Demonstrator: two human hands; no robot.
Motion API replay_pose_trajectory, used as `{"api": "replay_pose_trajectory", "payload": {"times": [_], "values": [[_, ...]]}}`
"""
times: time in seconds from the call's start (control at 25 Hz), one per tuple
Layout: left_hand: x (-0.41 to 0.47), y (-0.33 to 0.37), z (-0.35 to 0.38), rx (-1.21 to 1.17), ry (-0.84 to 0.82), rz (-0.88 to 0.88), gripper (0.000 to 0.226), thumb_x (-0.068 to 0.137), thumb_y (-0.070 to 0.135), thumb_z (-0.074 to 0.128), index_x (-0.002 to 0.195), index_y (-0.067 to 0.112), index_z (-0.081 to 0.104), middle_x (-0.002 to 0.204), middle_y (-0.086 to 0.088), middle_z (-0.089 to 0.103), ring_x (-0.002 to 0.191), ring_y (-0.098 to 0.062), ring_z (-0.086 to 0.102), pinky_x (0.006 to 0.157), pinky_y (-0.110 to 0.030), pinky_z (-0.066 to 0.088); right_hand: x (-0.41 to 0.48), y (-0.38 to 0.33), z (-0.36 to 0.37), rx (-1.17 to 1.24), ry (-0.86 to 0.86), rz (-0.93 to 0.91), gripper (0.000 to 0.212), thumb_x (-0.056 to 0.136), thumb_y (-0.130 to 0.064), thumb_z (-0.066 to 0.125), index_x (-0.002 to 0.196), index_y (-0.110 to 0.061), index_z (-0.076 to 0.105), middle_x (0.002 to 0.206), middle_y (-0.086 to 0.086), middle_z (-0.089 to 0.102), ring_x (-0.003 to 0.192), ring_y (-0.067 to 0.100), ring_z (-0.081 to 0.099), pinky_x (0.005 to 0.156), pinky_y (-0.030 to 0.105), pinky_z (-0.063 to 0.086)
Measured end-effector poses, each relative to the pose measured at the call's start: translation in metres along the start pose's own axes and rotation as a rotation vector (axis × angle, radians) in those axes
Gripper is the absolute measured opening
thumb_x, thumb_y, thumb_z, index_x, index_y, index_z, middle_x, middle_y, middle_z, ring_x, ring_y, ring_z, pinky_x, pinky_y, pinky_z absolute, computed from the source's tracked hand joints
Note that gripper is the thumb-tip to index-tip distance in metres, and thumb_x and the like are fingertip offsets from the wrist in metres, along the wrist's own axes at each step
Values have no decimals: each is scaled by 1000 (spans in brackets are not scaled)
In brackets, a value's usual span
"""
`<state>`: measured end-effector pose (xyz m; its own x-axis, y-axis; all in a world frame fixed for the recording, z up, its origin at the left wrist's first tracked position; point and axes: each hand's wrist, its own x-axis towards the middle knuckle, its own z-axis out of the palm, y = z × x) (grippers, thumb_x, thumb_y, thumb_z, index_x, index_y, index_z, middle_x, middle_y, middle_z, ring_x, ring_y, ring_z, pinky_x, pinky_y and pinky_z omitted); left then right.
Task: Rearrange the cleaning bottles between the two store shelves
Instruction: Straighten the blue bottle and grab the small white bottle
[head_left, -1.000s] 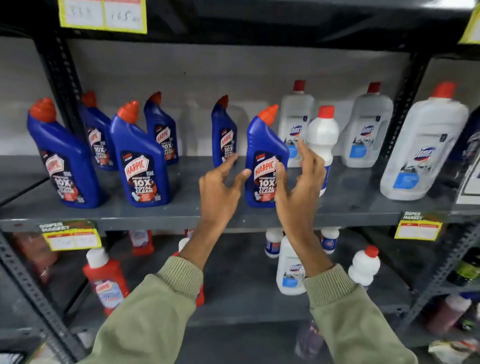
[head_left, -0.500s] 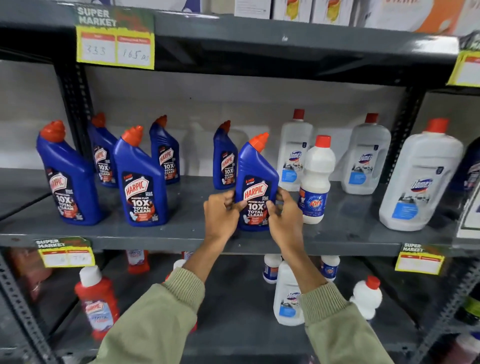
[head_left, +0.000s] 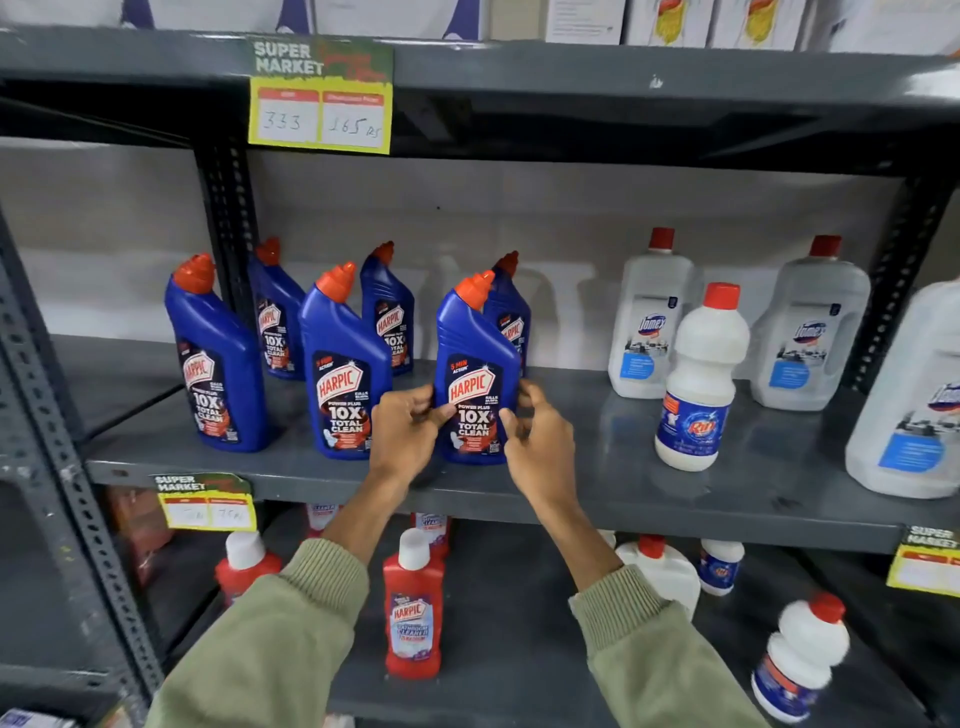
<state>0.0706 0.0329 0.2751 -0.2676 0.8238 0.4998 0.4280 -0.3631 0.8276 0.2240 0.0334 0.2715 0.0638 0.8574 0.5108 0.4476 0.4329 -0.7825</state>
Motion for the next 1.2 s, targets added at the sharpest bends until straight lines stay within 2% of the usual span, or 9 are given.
{"api": "replay_pose_trajectory", "payload": {"times": [0.32, 0.4, 0.48, 0.6, 0.68, 0.84, 0.96, 1.04, 1.2], "values": [[-6, -5, 0, -37, -16, 62, 26, 90, 9, 65, 116, 6, 68, 99, 4, 72, 77, 14, 67, 71, -6, 54, -5, 6, 6, 129, 36, -4, 42, 98, -15, 59, 139, -14, 52, 128, 6, 69, 111, 16, 69, 89, 40, 63], [-9, -7, 0, -49, -4, 74, 25, 91, 13, 65, 115, 5, 68, 96, 5, 72, 83, 7, 70, 75, -10, 57, -5, 8, 8, 145, 40, -11, 42, 99, -15, 59, 140, -13, 51, 129, 6, 69, 111, 15, 69, 88, 38, 63], [-15, -5, 1, -31, 21, 92, 31, 91, 16, 65, 121, 8, 65, 98, 5, 72, 88, 2, 71, 74, -4, 53, -7, 10, 8, 143, 37, -26, 41, 98, -17, 59, 139, -13, 53, 127, 6, 70, 105, 12, 70, 86, 31, 63], [-32, 2, 6, 1, 107, 169, 56, 89, 13, 68, 141, 12, 47, 108, 10, 65, 86, 19, 61, 74, 8, 41, -13, 8, 2, 146, 58, -78, 45, 98, -22, 60, 141, -12, 52, 122, 4, 68, 98, 5, 69, 74, 9, 58], [-40, 8, 11, 7, 165, 311, 66, 87, 8, 69, 146, 9, 39, 132, 3, 56, 113, 11, 55, 87, 8, 36, -16, 7, -5, 148, 111, -93, 48, 98, -25, 59, 143, -13, 49, 125, 2, 64, 106, 10, 66, 73, 3, 52], [-41, 28, 36, -15, 128, 524, 65, 84, 14, 73, 142, 7, 44, 138, -10, 58, 127, -12, 55, 103, -10, 42, -15, 17, -29, 72, 223, -102, 49, 98, -32, 59, 144, -16, 50, 136, 5, 63, 118, 15, 63, 85, 9, 51], [-41, 47, 66, -31, 45, 436, 60, 84, 22, 74, 138, 8, 52, 109, -7, 72, 101, -16, 60, 89, -1, 43, -16, 26, -58, 76, 288, -104, 47, 99, -30, 59, 144, -17, 50, 138, 3, 62, 122, 15, 62, 95, 25, 55], [-40, 54, 90, -45, -53, 366, 60, 84, 31, 73, 138, 11, 53, 105, -16, 75, 97, -18, 61, 84, -11, 48, -14, 36, -81, 69, 366, -109, 44, 98, -29, 60, 140, -17, 53, 135, 2, 63, 122, 15, 61, 100, 35, 55], [-52, 65, 133, -105, -165, 275, 51, 82, 30, 75, 127, 9, 63, 123, -5, 70, 111, -10, 68, 98, -25, 53, -13, 67, -128, 47, 485, -105, 22, 96, -22, 64, 116, -14, 67, 106, 2, 70, 92, 16, 68, 82, 42, 59]]}}
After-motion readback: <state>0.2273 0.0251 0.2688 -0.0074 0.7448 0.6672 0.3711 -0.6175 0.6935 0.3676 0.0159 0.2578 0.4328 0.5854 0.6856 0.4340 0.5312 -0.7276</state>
